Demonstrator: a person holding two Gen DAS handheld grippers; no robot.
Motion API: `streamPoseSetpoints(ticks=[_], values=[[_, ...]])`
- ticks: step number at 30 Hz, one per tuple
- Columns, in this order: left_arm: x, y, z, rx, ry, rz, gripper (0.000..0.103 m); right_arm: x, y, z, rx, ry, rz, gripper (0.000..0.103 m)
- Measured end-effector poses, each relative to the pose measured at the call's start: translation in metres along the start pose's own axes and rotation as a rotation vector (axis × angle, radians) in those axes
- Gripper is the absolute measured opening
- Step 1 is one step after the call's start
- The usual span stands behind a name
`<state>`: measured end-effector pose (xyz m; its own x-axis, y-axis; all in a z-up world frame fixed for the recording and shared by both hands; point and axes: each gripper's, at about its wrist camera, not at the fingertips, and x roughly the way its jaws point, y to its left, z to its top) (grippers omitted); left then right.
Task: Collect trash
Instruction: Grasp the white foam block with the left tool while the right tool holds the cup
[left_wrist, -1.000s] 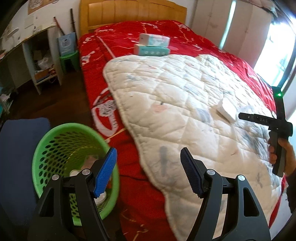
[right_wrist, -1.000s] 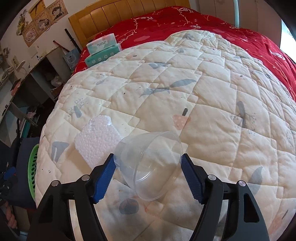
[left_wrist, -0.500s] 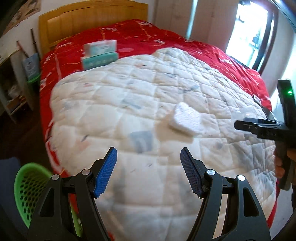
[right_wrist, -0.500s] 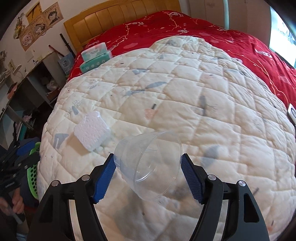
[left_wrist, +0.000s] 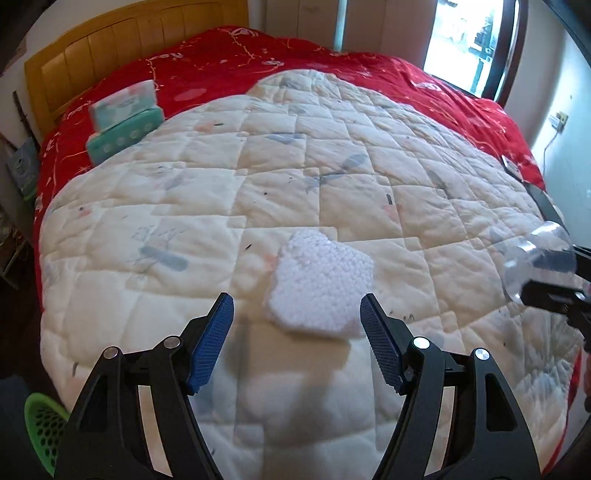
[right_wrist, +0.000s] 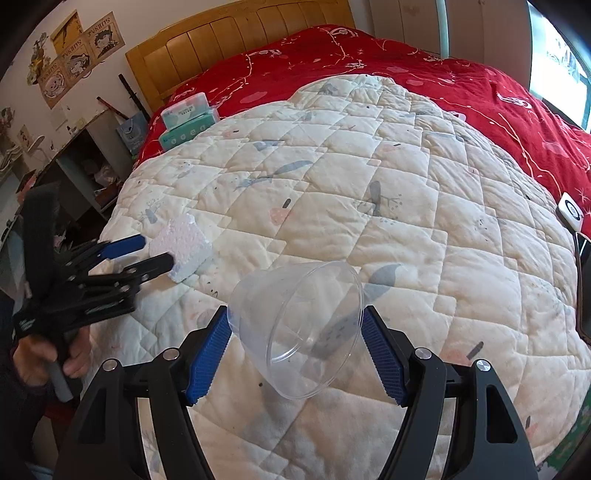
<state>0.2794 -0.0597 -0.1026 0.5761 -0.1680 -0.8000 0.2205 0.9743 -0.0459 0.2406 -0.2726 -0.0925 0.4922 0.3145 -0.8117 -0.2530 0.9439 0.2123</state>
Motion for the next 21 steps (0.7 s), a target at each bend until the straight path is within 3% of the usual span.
streamPoseSetpoints(ticks=[11,18,21], values=[[0.016,-0.013,0.007,0.007,0.004,-0.055,0.07,0.002,-0.006,-0.01,0.015,0.009,-0.008,0.069],[0.023,-0.017,0.005,0.021,0.017,-0.044,0.07,0.002,-0.004,-0.013,0.017,0.013,-0.005,0.069],[0.023,-0.016,0.005,0.015,0.014,-0.04,0.065,0.002,-0.004,-0.014,0.019,0.014,-0.006,0.069]])
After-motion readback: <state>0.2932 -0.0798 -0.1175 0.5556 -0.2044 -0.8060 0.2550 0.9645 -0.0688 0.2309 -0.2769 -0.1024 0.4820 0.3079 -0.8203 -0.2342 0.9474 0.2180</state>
